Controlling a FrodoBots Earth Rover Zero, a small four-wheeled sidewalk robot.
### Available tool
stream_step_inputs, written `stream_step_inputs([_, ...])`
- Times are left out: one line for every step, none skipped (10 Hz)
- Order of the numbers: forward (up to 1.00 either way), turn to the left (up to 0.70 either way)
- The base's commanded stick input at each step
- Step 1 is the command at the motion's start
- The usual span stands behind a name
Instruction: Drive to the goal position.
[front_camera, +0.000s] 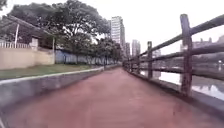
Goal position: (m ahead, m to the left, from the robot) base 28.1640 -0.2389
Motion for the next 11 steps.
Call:
stream_step_inputs([1.0,0.4])
stream_step_inputs([1.0,0.11])
stream_step_inputs([1.0,0.0])
stream_step_inputs([1.0,0.0])
stream_step_inputs([1.0,0.0])
stream_step_inputs([1.0,0.0])
stream_step_inputs([1.0,0.0])
stream_step_inputs([1.0,0.0])
stream_step_inputs([1.0,0.0])
stream_step_inputs([1.0,0.0])
stream_step_inputs([1.0,0.0])
